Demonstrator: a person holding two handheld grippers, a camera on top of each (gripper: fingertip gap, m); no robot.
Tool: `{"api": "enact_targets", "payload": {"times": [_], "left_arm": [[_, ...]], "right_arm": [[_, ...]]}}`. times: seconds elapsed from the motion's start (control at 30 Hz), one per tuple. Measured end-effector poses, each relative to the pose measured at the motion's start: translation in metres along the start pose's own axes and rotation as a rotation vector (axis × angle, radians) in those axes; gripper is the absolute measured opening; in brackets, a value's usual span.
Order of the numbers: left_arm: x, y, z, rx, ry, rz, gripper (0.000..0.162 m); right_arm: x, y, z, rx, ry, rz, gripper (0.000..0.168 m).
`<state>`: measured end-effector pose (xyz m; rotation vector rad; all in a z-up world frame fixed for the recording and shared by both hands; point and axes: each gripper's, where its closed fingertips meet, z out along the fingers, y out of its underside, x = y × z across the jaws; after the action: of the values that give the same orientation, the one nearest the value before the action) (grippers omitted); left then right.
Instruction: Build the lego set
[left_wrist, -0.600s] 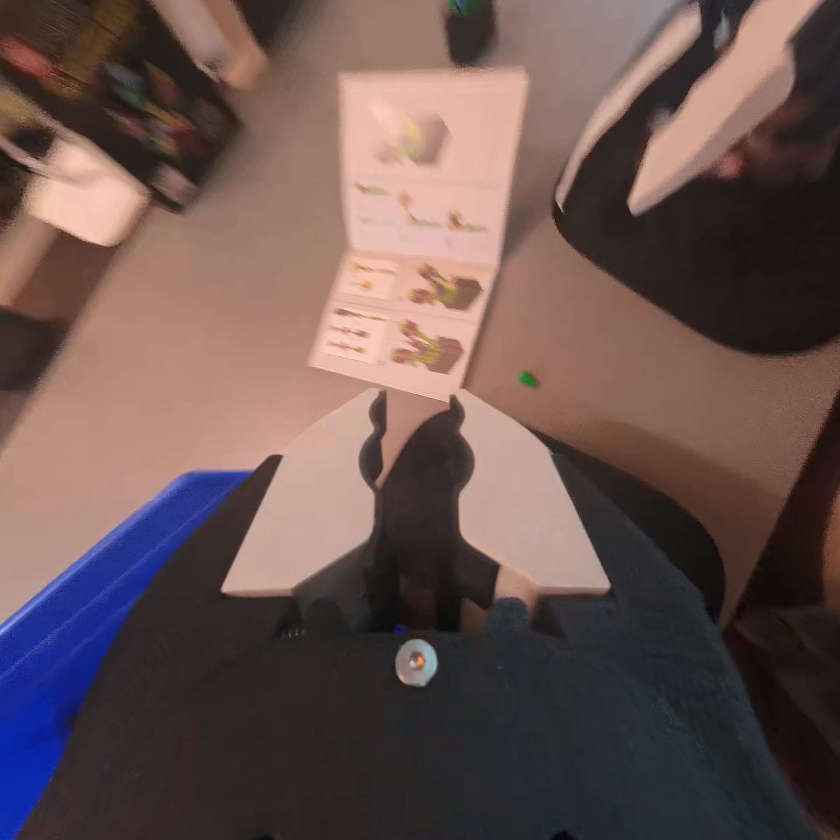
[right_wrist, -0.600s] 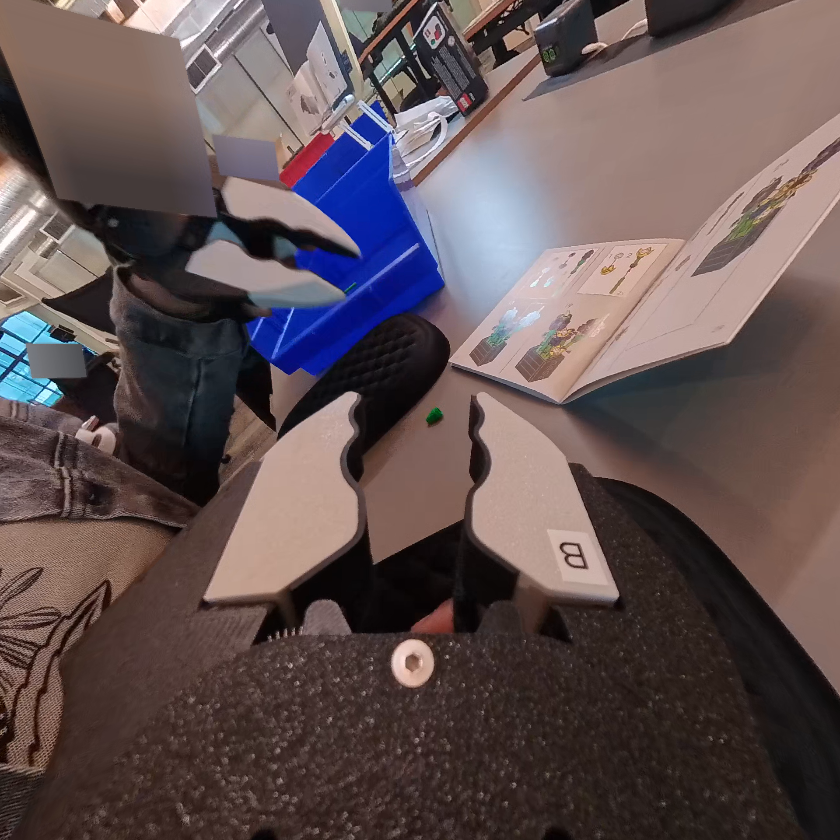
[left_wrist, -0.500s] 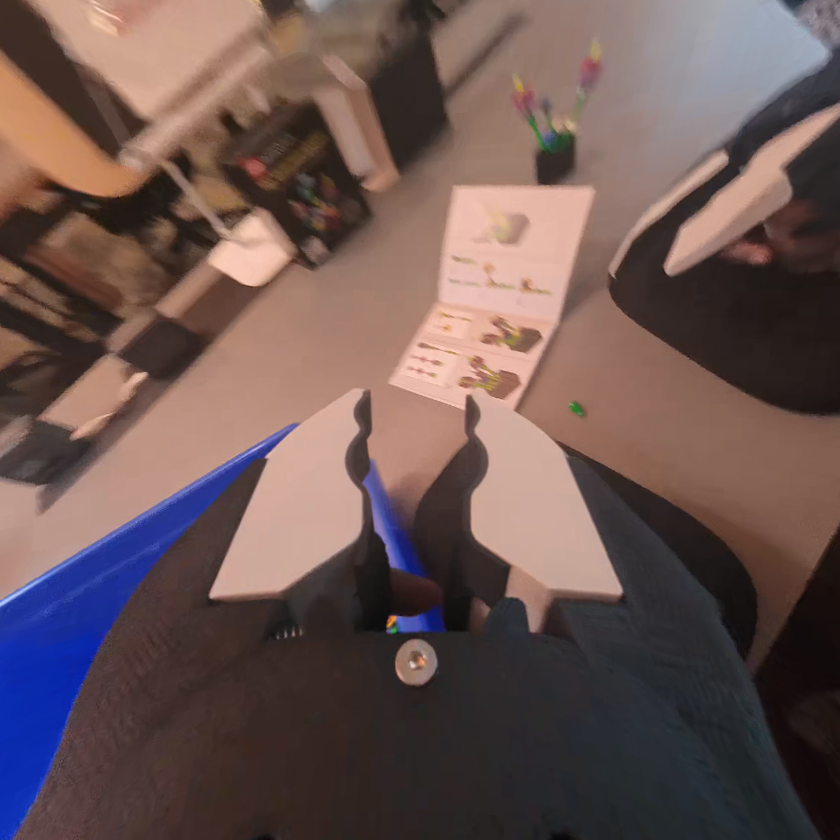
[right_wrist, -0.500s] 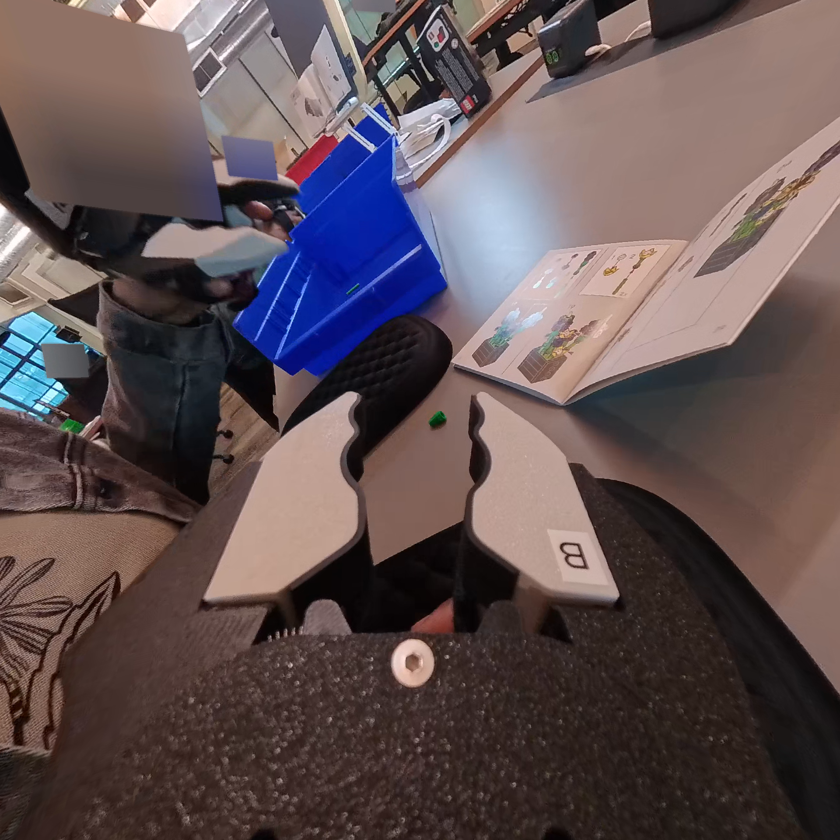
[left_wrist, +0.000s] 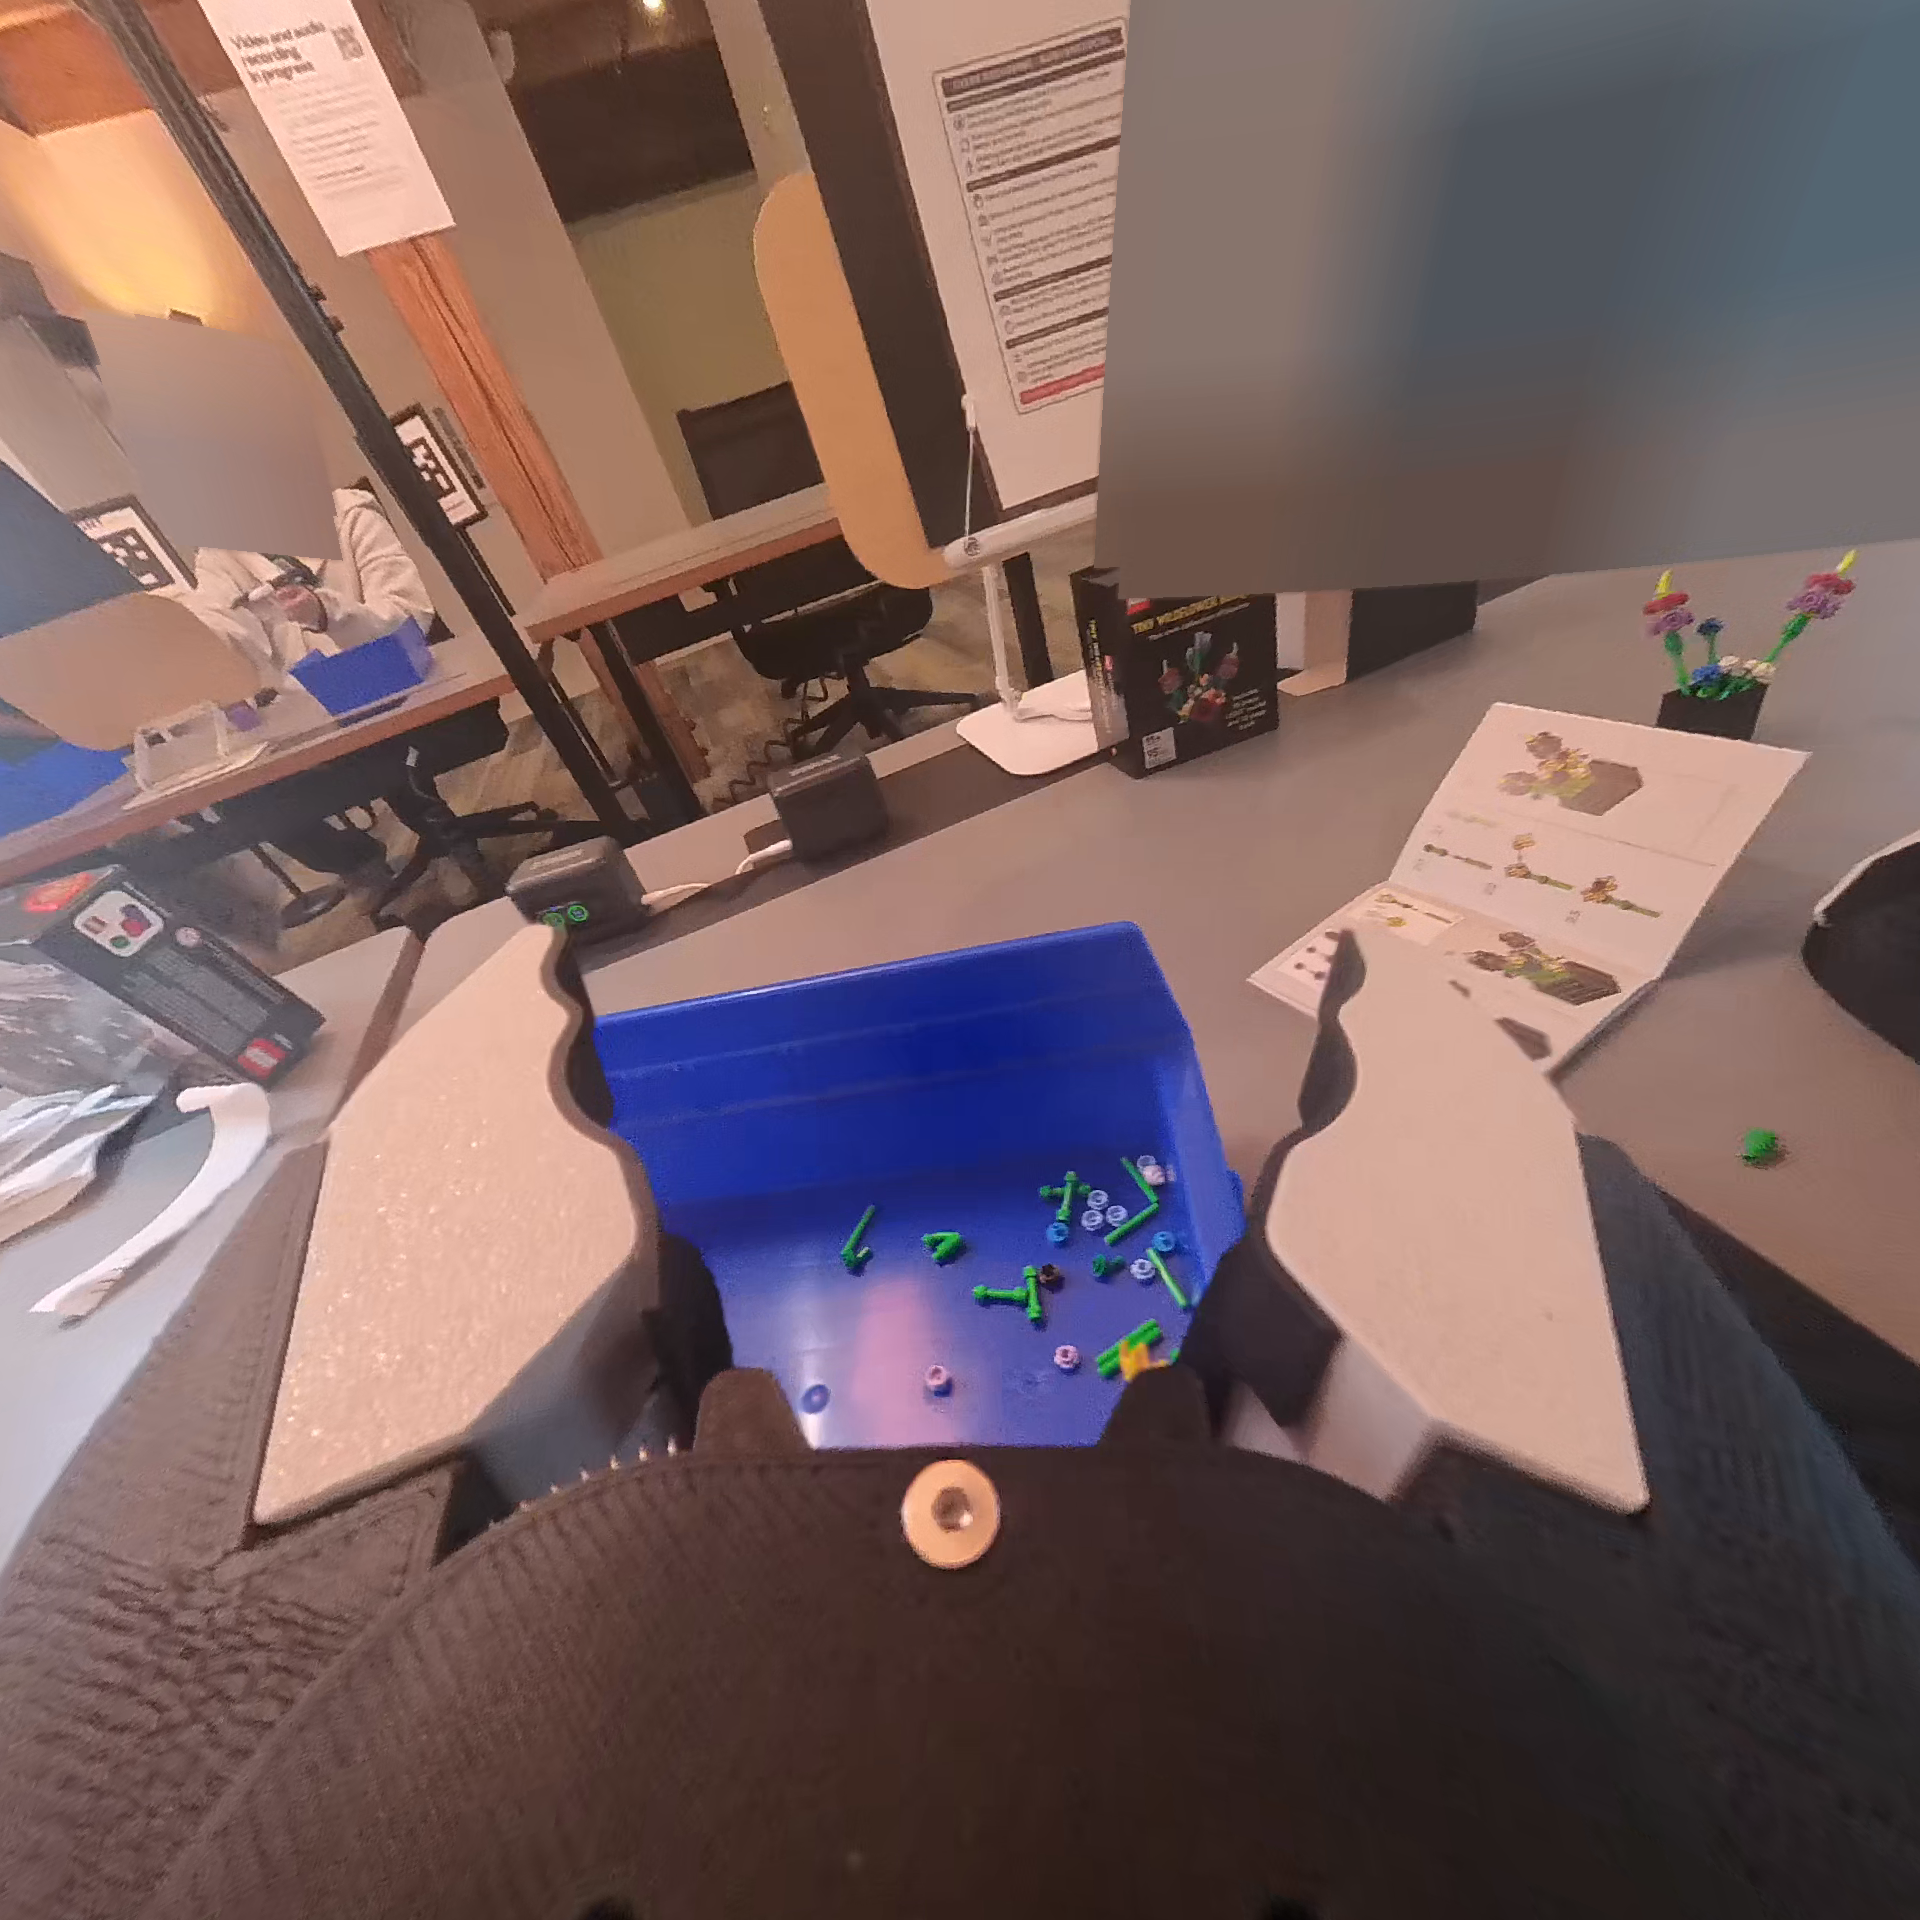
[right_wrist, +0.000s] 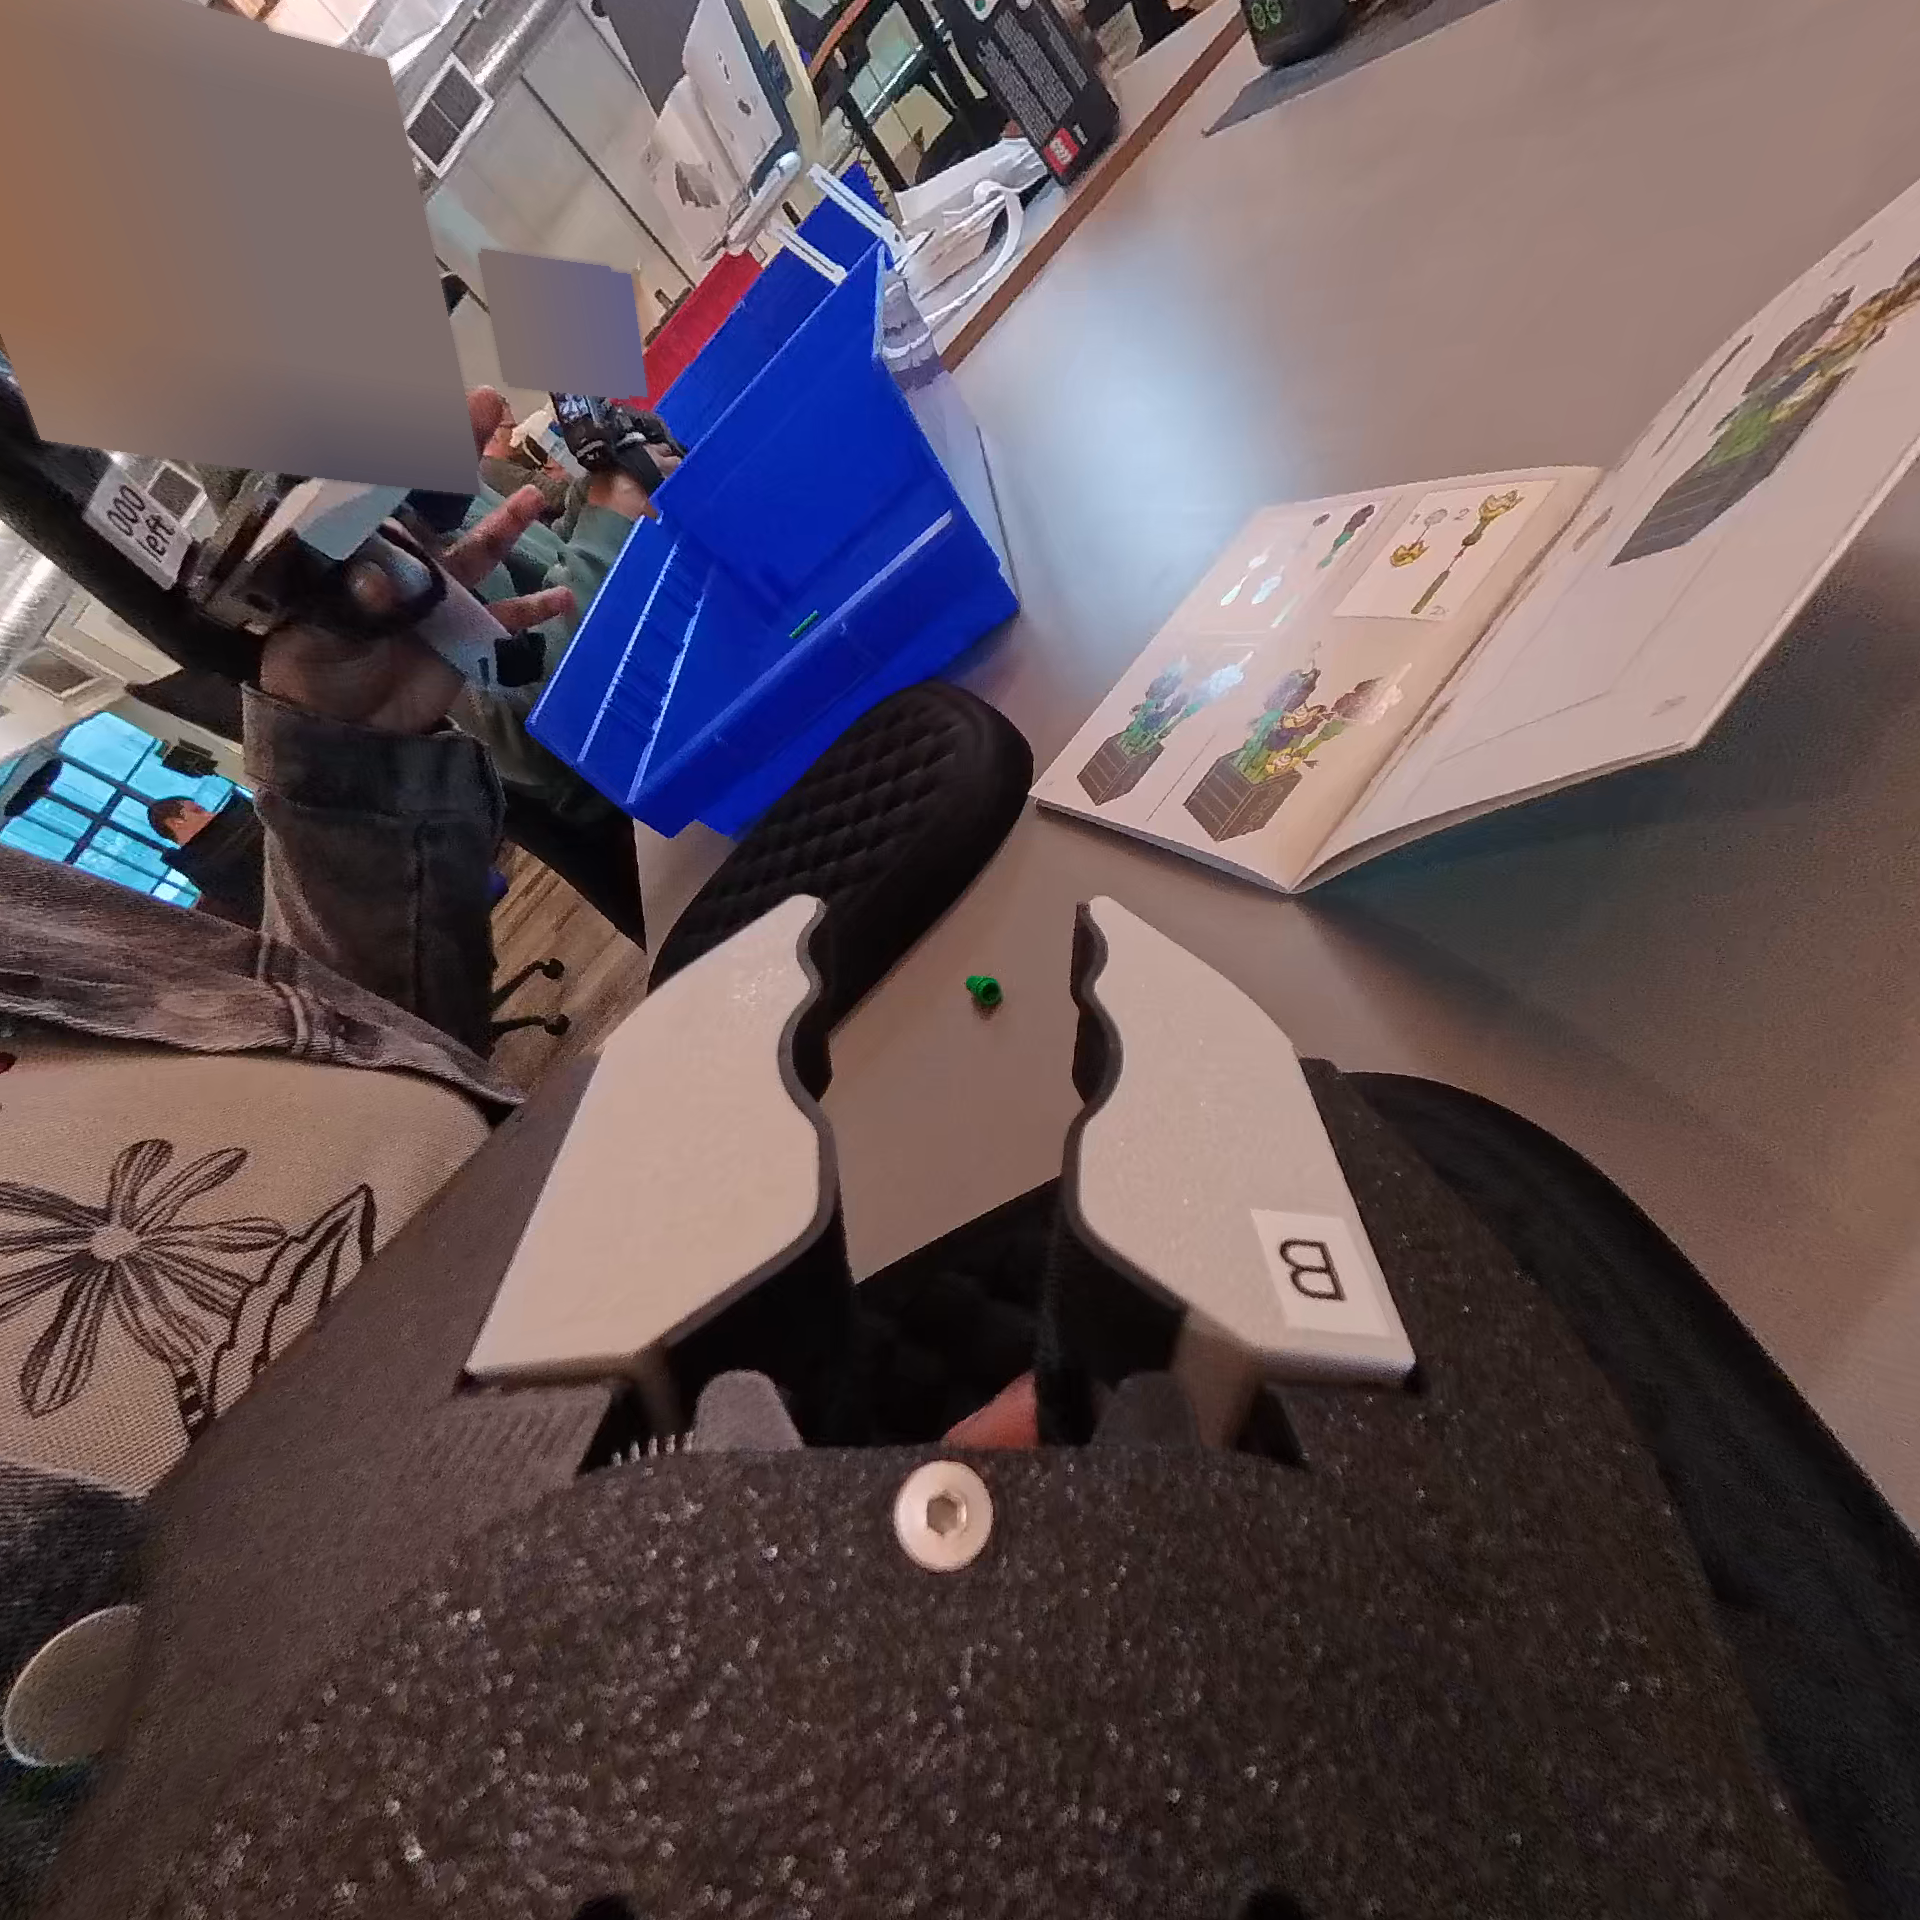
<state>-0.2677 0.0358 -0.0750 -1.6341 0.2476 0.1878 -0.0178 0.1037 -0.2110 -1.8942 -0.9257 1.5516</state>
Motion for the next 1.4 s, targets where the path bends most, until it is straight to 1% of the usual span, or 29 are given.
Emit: {"api": "enact_targets", "payload": {"times": [0.07, 0.17, 0.23, 0.33, 0.8, 0.83, 0.9, 0.97, 1.03, 1.07, 1.13, 1.27, 1.33, 1.4], "left_arm": [[-0.004, 0.003, 0.002, -0.004, -0.003, 0.040, 0.131], [-0.006, 0.019, 0.006, -0.090, 0.033, 0.101, 0.130], [-0.009, 0.029, 0.005, -0.147, 0.053, 0.139, 0.124], [-0.012, 0.039, 0.003, -0.198, 0.083, 0.170, 0.120], [-0.017, 0.055, -0.001, -0.230, 0.106, 0.174, 0.113], [-0.018, 0.056, -0.001, -0.237, 0.105, 0.178, 0.112], [-0.021, 0.056, -0.002, -0.242, 0.087, 0.187, 0.112], [-0.022, 0.051, -0.003, -0.216, 0.072, 0.184, 0.112], [-0.020, 0.048, -0.004, -0.194, 0.077, 0.174, 0.111], [-0.020, 0.049, -0.004, -0.194, 0.078, 0.171, 0.110], [-0.019, 0.051, -0.004, -0.209, 0.075, 0.176, 0.110], [-0.016, 0.056, -0.008, -0.225, 0.090, 0.186, 0.110], [-0.016, 0.059, -0.011, -0.241, 0.108, 0.193, 0.109], [-0.017, 0.066, -0.011, -0.282, 0.153, 0.202, 0.101]], "right_arm": [[0.001, 0.000, 0.000, 0.001, 0.003, 0.007, 0.044], [0.002, 0.000, 0.000, 0.001, 0.009, 0.007, 0.044], [0.001, 0.000, 0.003, 0.000, 0.016, 0.003, 0.044], [0.002, 0.000, 0.003, -0.007, 0.024, 0.000, 0.044], [0.002, 0.006, 0.009, -0.052, 0.050, -0.048, 0.045], [0.000, 0.007, 0.010, -0.062, 0.054, -0.070, 0.044], [-0.009, 0.015, 0.015, -0.141, 0.086, -0.204, 0.031], [-0.012, 0.036, 0.027, -0.338, 0.158, -0.366, 0.025], [-0.016, 0.055, 0.039, -0.521, 0.175, -0.425, 0.022], [-0.021, 0.059, 0.045, -0.556, 0.156, -0.434, 0.022], [-0.025, 0.055, 0.054, -0.570, 0.146, -0.455, 0.020], [-0.016, 0.048, 0.055, -0.626, 0.201, -0.549, 0.019], [-0.013, 0.046, 0.055, -0.614, 0.215, -0.596, 0.018], [-0.006, 0.041, 0.051, -0.559, 0.253, -0.637, 0.019]]}}
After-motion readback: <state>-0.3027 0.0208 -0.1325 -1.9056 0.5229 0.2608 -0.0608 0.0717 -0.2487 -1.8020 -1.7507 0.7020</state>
